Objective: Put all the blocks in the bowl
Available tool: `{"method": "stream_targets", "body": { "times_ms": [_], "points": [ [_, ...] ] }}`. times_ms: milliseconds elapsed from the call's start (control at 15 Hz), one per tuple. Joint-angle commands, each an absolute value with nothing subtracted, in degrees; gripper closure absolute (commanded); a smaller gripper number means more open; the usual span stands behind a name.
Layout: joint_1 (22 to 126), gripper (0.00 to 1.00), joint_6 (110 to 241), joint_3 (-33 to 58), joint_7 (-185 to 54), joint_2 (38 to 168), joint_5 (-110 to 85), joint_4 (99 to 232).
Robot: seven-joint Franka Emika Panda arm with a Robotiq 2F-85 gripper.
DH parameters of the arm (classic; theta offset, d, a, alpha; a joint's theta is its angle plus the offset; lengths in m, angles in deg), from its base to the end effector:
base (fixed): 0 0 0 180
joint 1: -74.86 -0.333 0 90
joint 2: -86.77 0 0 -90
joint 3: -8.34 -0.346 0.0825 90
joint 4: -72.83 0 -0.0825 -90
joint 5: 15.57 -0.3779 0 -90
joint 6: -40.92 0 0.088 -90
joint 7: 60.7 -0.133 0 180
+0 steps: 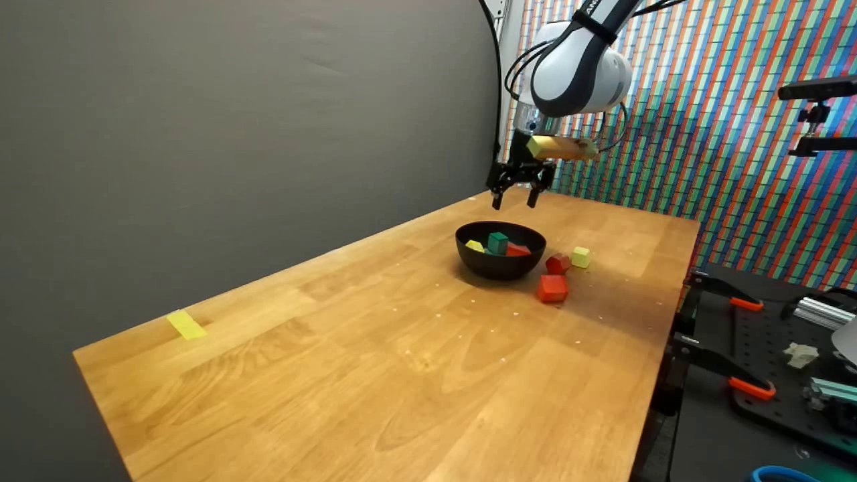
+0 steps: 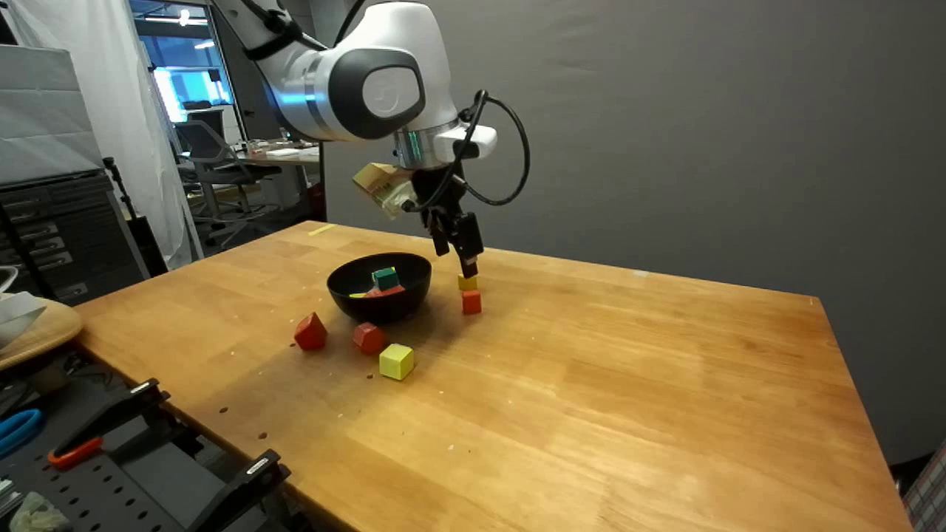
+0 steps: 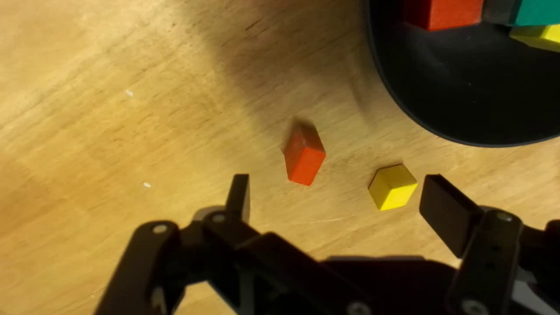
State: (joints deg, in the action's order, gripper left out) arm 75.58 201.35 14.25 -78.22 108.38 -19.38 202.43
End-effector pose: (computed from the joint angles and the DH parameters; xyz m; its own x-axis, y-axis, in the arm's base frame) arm 0.5627 -0.0683 0.2168 0.8780 -0.4521 0.1574 -0.4512 -0.8914 -0.0437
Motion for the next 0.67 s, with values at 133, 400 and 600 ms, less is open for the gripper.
{"method": "stream_targets", "body": {
  "times_ms": [133, 400, 600],
  "points": [
    [76.7, 0.38, 199.5, 14.3, -77.1, 116.5, -20.8, 193.6],
    [77.8, 0.58, 197.7, 14.1, -77.3, 119.6, -22.0, 191.8],
    [78.8, 0.88, 196.4, 13.5, -77.2, 120.2, -23.8, 191.9]
  ]
}}
